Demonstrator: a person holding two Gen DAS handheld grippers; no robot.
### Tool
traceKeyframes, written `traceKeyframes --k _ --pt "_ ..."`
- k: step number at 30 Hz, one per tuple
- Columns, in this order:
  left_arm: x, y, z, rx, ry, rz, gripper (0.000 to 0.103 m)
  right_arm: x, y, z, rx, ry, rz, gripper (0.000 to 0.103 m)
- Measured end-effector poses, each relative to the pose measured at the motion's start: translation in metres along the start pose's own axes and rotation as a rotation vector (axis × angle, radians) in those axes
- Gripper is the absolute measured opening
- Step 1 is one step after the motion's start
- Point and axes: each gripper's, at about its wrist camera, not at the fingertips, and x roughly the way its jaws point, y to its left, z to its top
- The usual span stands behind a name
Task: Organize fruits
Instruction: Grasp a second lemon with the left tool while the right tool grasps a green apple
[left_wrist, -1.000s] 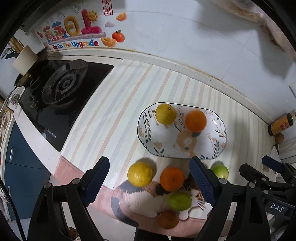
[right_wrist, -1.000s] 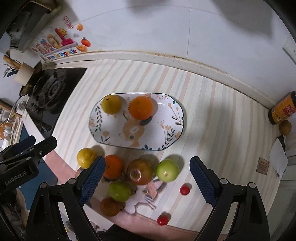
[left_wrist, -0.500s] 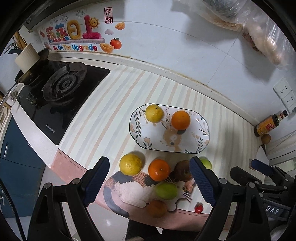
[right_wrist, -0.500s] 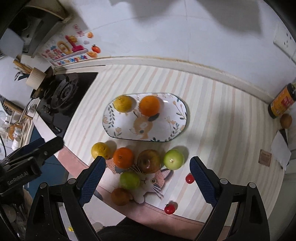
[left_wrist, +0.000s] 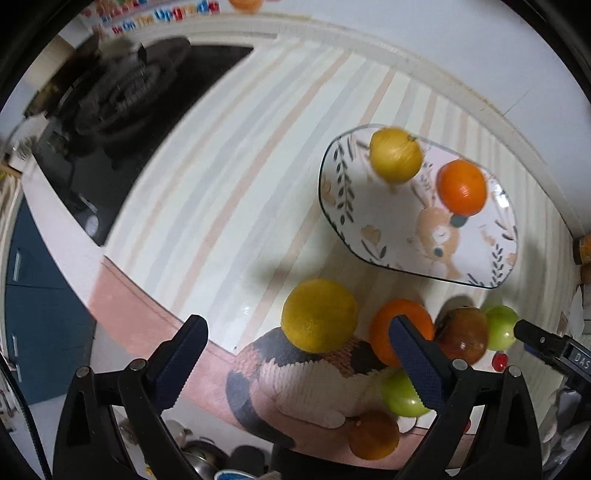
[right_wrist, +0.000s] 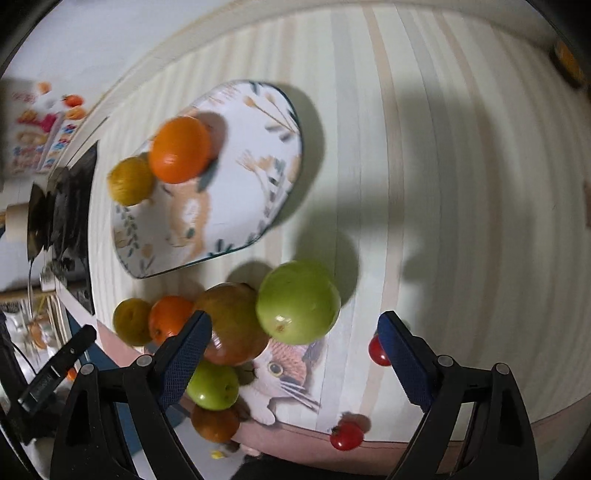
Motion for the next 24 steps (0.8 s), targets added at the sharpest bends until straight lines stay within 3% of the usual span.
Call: traceKeyframes --k 2,6,11,14,15,24 --pt "0.013 0.000 0.003 -0.006 0.031 -0.006 0.101 0.012 -0.003 0.002 0.022 0.008 0.008 0.089" --pt "0.040 -0.003 0.006 -0.011 0.097 -0.031 0.101 0.028 -0.005 0.005 0.019 0.019 -0.003 0.059" --pt "0.056 -0.009 0.004 0.012 0.117 -0.046 0.098 0.024 -0.007 0.001 -0.028 0.030 -0.058 0.059" --pt "0.064 -0.011 0.003 0.020 0.126 -0.064 0.067 0.024 -0.006 0.002 -0.043 0.042 -0.054 0.059" --pt "0.065 -0.013 0.002 0.018 0.134 -0.083 0.062 0.023 -0.006 0.002 -0.044 0.044 -0.055 0.059" --pt "0.056 -0.024 -0.013 0.034 0.108 -0.049 0.061 0.032 -0.002 0.004 -0.061 0.071 -0.062 0.060"
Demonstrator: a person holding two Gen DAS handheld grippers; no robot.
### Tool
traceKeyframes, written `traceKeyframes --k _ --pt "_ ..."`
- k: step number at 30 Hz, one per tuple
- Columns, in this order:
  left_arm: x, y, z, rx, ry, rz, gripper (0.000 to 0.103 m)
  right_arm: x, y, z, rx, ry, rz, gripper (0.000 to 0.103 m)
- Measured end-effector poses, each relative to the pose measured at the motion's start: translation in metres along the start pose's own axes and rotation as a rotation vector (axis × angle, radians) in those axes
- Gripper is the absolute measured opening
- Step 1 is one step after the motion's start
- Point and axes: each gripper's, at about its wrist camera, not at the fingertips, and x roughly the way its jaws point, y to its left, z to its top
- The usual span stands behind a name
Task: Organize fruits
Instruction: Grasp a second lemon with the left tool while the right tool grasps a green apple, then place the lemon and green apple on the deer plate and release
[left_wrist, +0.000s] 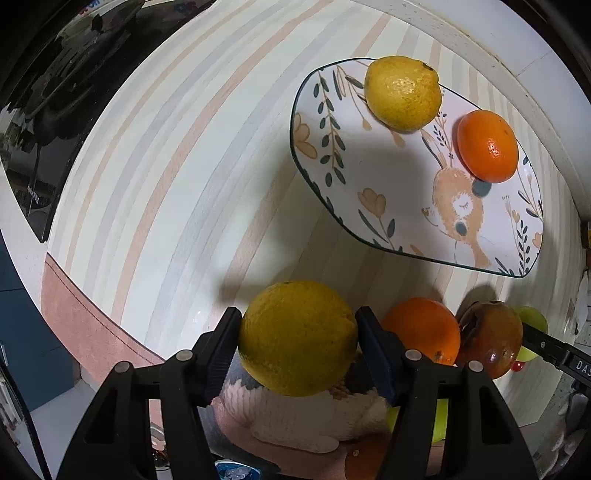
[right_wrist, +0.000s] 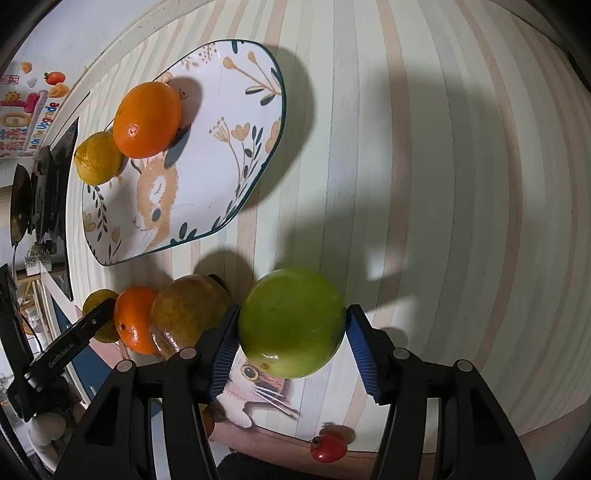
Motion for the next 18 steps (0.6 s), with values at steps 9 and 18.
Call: traceKeyframes --k 9,18 --pt "-0.054 -0.012 -0.001 0.010 -0.067 -0.061 0.061 -0.032 0.010 0.000 -0.030 -0.056 0.033 0.059" --pt "-0.068 -0.028 0.062 0.073 -0.098 -0.048 0.061 -0.059 0.064 0.070 -0.094 -0.120 0.021 0.059"
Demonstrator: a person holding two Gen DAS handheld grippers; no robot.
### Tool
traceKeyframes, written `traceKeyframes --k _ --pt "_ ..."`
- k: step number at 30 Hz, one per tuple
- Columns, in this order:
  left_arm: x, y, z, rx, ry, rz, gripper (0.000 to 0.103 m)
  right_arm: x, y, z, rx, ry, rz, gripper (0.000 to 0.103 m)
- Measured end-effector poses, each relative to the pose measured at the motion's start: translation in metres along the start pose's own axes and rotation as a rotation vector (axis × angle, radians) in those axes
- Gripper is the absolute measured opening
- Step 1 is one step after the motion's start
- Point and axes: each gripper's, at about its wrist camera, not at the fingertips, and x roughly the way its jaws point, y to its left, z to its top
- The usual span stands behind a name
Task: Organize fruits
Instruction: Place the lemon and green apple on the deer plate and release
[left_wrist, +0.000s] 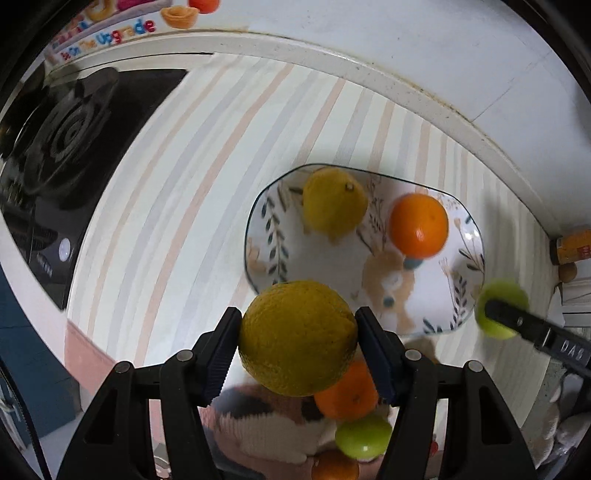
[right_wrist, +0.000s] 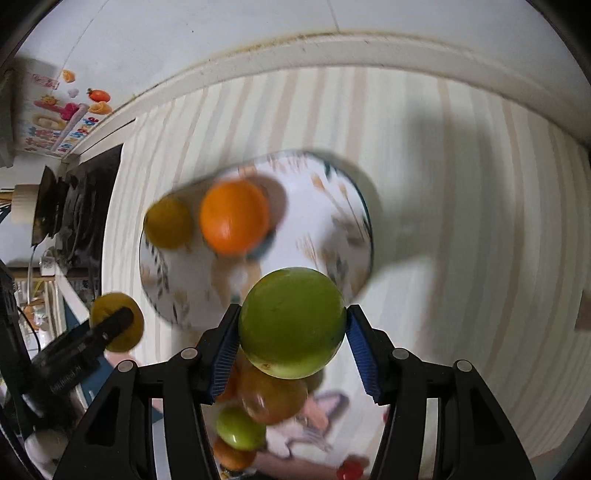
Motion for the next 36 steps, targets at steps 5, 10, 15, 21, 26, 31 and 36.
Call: traceKeyframes --k 5,10,15,21,26,31,36 --pt "0.028 -0.002 0.024 0.001 0.045 0.020 0.061 0.022 0.009 0.041 -0.001 0.020 -0.060 0.059" --pt "0.046 0.000 0.033 -0.014 0.083 0.018 0.061 0.037 0.007 0.062 0.011 0.031 -0.093 0.059" --pt "0.056 0.002 0.041 -0.008 0.098 0.017 0.062 0.048 0.003 0.073 0.025 0.026 -0.109 0.059" --pt "0.060 -0.001 0.048 0.003 0.108 0.029 0.062 0.049 -0.009 0.076 0.068 0.012 -0.063 0.060" --pt "0.058 0.004 0.050 -0.021 0.115 0.011 0.062 0.041 -0.023 0.068 0.078 0.014 -0.032 0.069" --pt "0.044 0.006 0.054 -0.019 0.079 0.006 0.072 0.026 -0.017 0.060 0.062 -0.010 -0.033 0.081" --pt "0.026 0.008 0.051 -0.022 0.047 0.022 0.090 0.009 -0.009 0.045 0.027 -0.036 -0.090 0.095"
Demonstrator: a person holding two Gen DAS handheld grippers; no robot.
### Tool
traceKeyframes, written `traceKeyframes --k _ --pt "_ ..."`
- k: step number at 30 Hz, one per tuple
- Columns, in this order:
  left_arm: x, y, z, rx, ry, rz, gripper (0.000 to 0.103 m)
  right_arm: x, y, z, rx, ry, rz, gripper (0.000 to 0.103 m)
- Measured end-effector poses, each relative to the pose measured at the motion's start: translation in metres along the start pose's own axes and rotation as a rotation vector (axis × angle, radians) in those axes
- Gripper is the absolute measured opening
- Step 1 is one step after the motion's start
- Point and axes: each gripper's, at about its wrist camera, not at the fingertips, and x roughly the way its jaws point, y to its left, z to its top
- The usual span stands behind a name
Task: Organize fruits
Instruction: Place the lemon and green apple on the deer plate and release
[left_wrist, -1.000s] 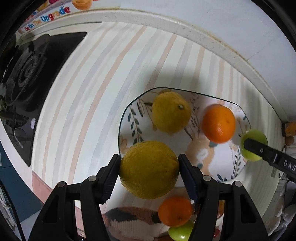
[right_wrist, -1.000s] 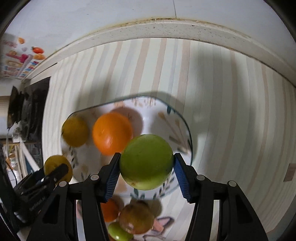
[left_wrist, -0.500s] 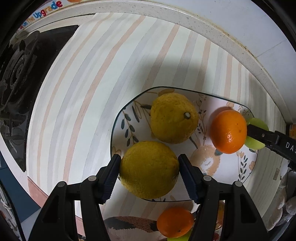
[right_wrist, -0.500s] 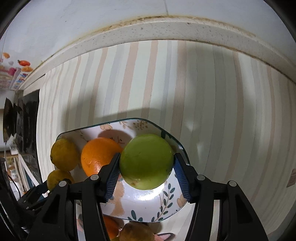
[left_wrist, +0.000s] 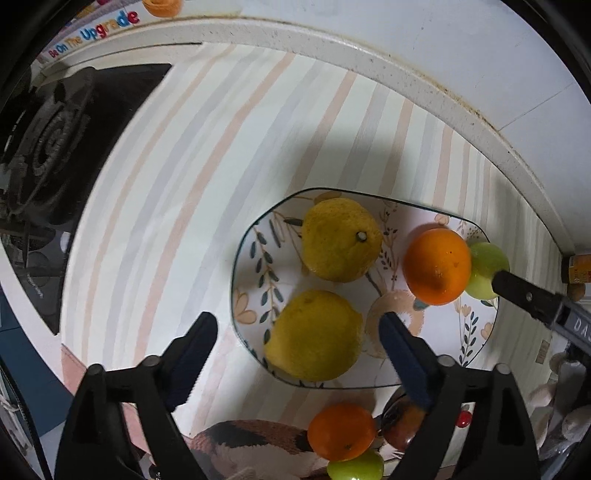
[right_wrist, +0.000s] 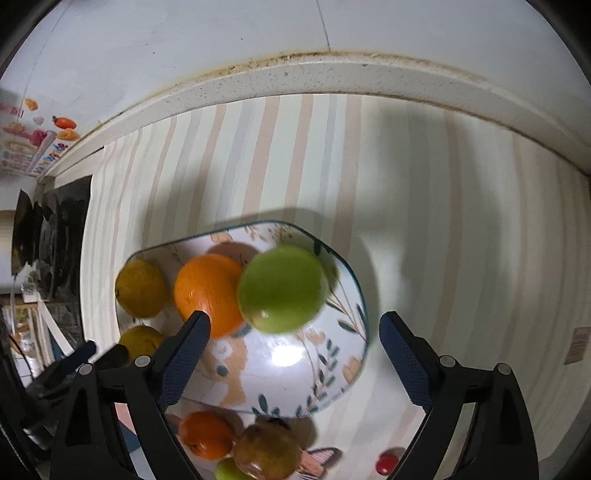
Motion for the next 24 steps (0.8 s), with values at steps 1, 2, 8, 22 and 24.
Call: traceKeyframes --k 1,2,8,22,24 --pt "-0.003 0.002 -0.005 -0.001 -0.006 0.006 0.090 -0.003 0.001 -0.005 -0.012 -0.006 -0.011 0.095" --pt "-0.006 0.003 -0.007 -0.003 -0.011 0.010 0.090 -0.006 0.003 -0.009 -0.025 -0.011 -0.025 0.095" --pt "-0.030 0.016 -0.041 -0.019 -0.072 0.017 0.090 -0.026 0.012 -0.049 -0.103 -0.042 -0.083 0.095" --pt "-0.092 -0.010 -0.126 -0.006 -0.232 0.051 0.090 -0.094 0.019 -0.141 -0.222 -0.151 -0.081 0.095" --pt "-0.102 -0.014 -0.136 0.006 -0.250 0.042 0.090 -0.104 0.019 -0.152 -0.222 -0.152 -0.068 0.095"
